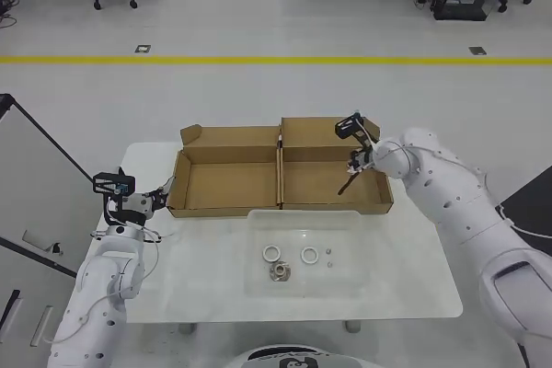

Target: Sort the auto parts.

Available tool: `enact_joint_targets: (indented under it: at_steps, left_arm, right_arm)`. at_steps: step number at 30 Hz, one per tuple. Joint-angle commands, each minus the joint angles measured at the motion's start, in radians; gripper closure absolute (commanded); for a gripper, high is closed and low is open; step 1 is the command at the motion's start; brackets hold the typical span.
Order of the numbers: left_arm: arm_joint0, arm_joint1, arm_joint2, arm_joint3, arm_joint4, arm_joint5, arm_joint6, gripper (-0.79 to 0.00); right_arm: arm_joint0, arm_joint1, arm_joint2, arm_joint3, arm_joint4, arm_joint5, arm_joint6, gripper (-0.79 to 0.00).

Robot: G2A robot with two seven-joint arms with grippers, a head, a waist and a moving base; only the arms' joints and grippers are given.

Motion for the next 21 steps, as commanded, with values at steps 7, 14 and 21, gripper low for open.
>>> enact_joint_targets:
  at_steps: [7, 14, 21]
  left_arm:
    - [0.000, 0.000, 0.000, 0.000, 0.000, 0.000, 0.000, -0.785]
    - [0.000, 0.000, 0.000, 0.000, 0.000, 0.000, 0.000, -0.785]
    - [0.000, 0.000, 0.000, 0.000, 0.000, 0.000, 0.000, -0.785]
  right_arm:
    - [0.035, -0.051, -0.071, 0.137, -0.008, -0.012, -0.009, 0.000]
    - [0.044, -0.087, -0.108, 0.221, -0.002, -0.024, -0.009, 0.000]
    - [0.050, -0.112, -0.126, 0.271, -0.016, -0.024, -0.017, 0.000]
